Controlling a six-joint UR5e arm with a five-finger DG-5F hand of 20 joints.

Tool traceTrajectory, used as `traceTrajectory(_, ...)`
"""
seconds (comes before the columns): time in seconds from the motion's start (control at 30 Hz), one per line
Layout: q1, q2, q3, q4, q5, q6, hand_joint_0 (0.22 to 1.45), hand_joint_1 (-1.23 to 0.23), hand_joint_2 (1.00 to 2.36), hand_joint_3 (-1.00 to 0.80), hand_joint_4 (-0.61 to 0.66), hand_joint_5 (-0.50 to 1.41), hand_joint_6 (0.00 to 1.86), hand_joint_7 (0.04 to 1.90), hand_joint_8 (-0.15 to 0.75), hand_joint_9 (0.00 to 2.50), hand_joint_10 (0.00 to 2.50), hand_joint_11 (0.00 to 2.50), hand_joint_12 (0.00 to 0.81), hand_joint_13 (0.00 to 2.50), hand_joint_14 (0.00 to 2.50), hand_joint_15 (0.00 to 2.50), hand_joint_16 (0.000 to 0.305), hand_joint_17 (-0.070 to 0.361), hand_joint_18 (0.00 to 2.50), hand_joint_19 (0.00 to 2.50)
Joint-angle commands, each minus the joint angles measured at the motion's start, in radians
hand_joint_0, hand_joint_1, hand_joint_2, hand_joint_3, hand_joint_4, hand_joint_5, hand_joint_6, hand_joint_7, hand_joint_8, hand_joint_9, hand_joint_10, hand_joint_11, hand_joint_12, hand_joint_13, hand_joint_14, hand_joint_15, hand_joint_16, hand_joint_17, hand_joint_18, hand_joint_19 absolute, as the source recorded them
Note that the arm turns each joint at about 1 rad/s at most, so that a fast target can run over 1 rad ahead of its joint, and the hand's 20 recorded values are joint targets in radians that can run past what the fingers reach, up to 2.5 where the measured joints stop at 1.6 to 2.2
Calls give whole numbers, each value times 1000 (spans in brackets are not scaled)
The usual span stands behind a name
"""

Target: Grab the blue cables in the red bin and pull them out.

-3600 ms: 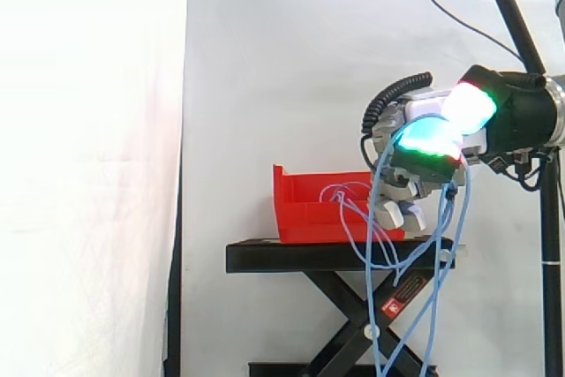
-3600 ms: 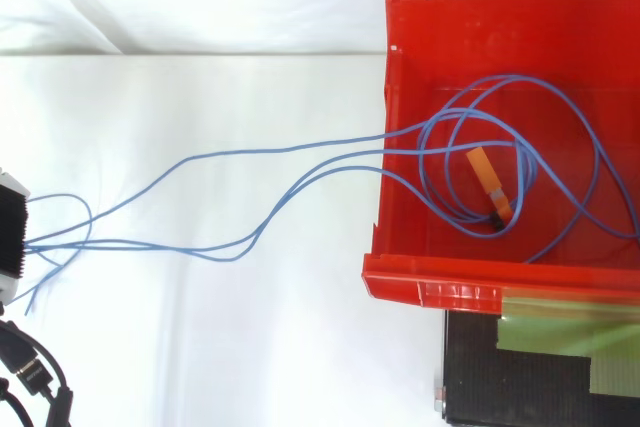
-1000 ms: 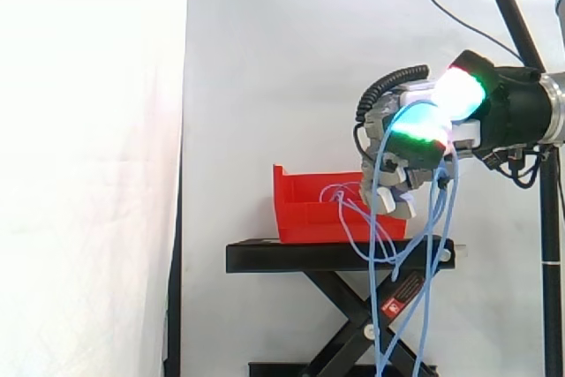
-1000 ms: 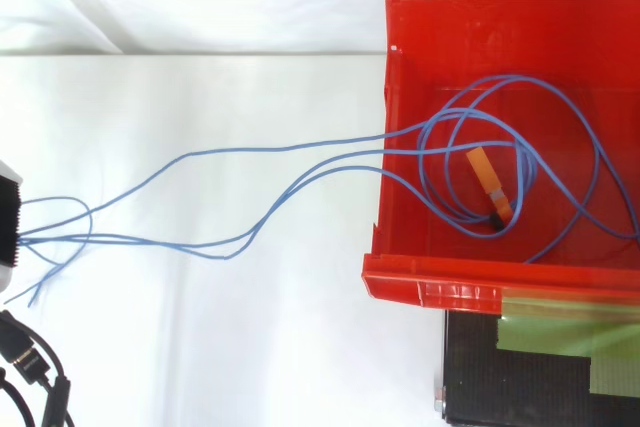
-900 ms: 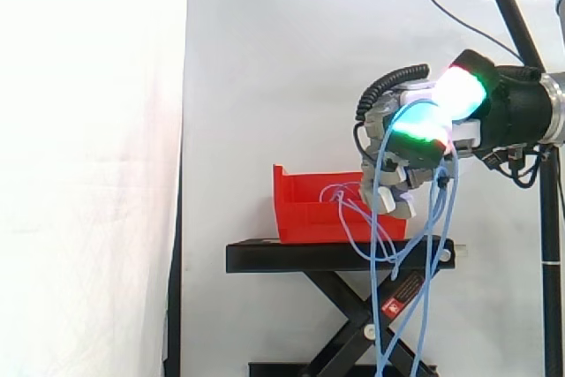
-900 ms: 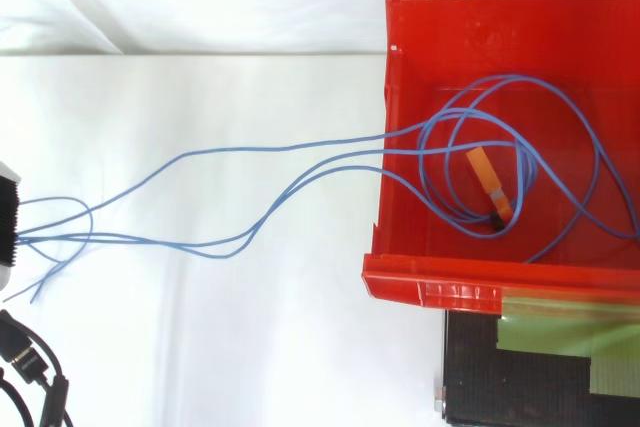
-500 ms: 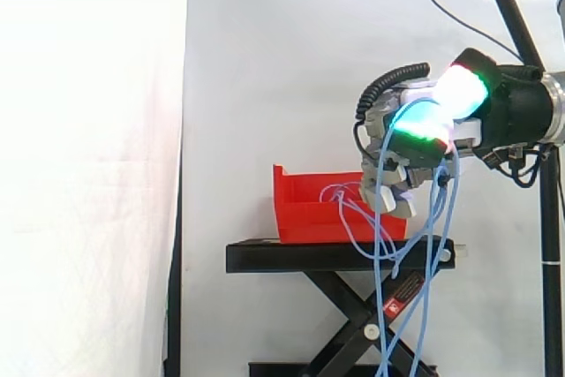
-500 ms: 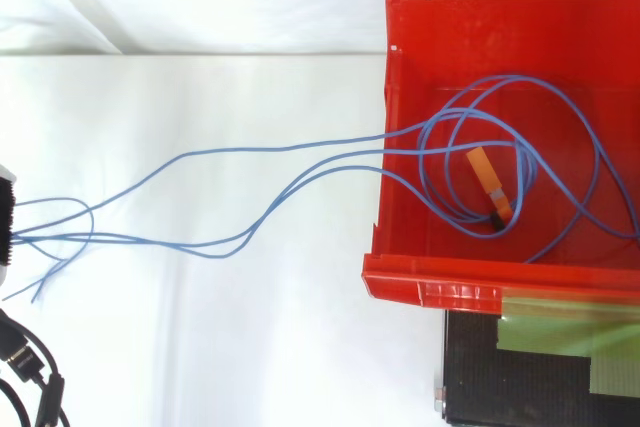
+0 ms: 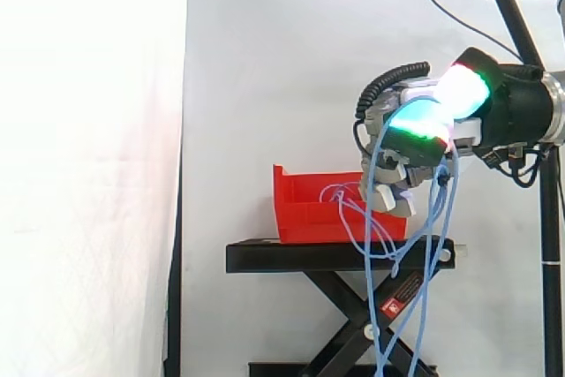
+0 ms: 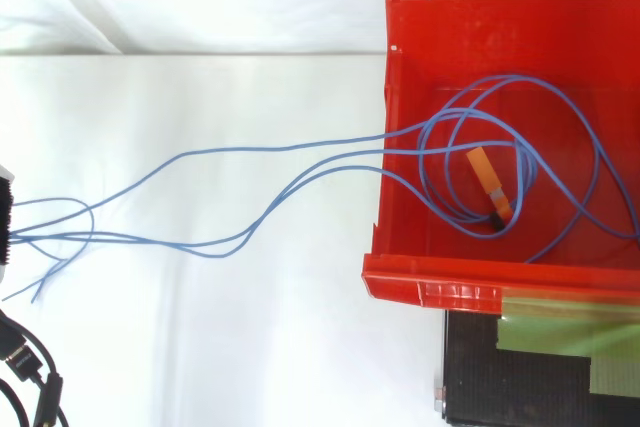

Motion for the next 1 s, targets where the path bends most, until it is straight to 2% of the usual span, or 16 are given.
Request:
traceTrajectory(0.0, 1, 0, -1, 0, 0, 0, 739, -1050, 1000, -1000, 188, 1074, 98, 885, 206, 1062, 33, 864, 316, 880, 26, 693, 48, 108, 799, 965)
traceTrajectory(0.97, 0, -2, 0, 0, 0, 0, 743, -1047, 1000, -1000, 173, 1066, 107, 882, 201, 1076, 33, 864, 316, 887, 28, 684, 48, 108, 800, 973)
